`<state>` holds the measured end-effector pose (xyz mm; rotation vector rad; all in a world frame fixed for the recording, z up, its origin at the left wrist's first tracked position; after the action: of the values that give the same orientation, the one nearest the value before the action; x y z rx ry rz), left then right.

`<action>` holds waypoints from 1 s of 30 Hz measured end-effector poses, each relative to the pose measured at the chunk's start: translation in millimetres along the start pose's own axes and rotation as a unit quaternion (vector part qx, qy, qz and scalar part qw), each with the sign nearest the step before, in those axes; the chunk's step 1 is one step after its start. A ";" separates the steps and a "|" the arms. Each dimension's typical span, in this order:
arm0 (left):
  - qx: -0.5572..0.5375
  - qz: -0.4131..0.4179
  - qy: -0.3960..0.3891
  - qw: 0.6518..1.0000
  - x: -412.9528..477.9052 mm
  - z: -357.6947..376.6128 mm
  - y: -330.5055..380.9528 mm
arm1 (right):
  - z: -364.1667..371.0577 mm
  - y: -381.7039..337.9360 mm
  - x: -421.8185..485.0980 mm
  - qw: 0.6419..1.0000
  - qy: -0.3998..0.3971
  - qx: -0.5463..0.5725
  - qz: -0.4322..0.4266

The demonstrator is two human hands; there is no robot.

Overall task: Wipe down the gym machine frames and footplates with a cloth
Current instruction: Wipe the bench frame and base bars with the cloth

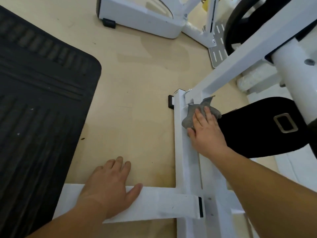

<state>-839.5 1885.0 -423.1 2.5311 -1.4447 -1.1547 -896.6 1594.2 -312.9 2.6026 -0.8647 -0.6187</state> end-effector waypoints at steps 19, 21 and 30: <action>-0.022 -0.002 0.005 1.000 -1.3 2.2 -2.1 | 1.9 -16.3 -32.3 0.994 -0.002 -0.072 -0.086; -0.024 0.000 0.005 1.000 1.1 2.6 -2.1 | -9.9 -10.8 2.0 0.995 0.007 -0.073 -0.072; -0.018 -0.002 0.002 1.000 3.2 3.4 -2.0 | -4.7 2.1 -1.5 0.999 0.020 0.025 0.030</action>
<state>-839.1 1884.9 -428.1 2.5122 -1.4048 -1.1635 -896.4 1594.3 -307.6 2.6138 -0.9546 -0.5334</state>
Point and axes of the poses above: each hand's wrist, its own x-axis towards the middle knuckle, its own z-axis out of the palm, y = z × x, the point moved 8 cm from there along x, towards the middle knuckle, and after that the axes turned 5 degrees about -y, right-handed, at the moved point
